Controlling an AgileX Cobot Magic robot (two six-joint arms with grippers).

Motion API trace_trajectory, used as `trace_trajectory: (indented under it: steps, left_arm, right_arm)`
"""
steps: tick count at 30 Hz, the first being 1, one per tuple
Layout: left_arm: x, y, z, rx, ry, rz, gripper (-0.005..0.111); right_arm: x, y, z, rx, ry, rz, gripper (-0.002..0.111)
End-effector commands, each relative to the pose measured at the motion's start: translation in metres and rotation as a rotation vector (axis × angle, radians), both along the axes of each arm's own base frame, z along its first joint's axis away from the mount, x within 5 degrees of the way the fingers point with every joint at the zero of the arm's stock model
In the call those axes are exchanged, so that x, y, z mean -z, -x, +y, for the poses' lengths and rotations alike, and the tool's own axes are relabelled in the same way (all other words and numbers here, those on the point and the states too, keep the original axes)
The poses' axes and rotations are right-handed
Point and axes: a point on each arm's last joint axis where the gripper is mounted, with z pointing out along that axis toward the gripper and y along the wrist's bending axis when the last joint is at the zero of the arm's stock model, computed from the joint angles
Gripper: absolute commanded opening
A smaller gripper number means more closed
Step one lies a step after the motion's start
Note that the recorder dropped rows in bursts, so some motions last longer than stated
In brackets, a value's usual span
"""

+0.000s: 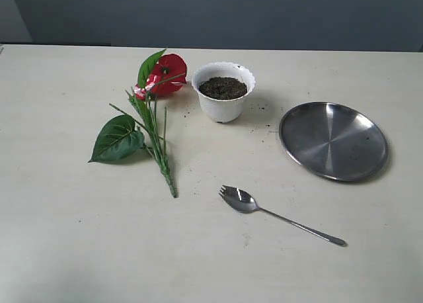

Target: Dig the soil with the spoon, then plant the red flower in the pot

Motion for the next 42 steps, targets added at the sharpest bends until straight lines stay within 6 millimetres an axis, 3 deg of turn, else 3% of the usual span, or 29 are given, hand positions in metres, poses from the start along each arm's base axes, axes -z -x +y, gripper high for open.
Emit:
trace_trajectory:
  steps: [1,15,20,25,35,42]
  left_arm:
    - [0.000,0.000,0.000,0.001,-0.002,-0.014,0.000]
    - [0.000,0.000,0.000,0.001,-0.002,-0.014,0.000]
    - [0.000,0.000,0.000,0.001,-0.002,-0.014,0.000]
    - [0.000,0.000,0.000,0.001,-0.002,-0.014,0.000]
    - [0.000,0.000,0.000,0.001,-0.002,-0.014,0.000]
    - [0.000,0.000,0.000,0.001,-0.002,-0.014,0.000]
  right_arm:
    - [0.000,0.000,0.000,0.004,0.004,-0.006,0.000]
    - [-0.002,0.000,0.000,0.004,-0.004,-0.028,0.000]
    - [-0.025,-0.003,0.001,0.029,-0.245,-0.293,0.000]
    - [-0.043,-0.001,-0.006,0.087,-0.376,-0.505,0.000]
    - [-0.051,0.001,-0.010,0.111,-0.376,-0.600,0.000]
    - [-0.070,0.012,-0.020,0.174,-0.405,-0.853,0.000]
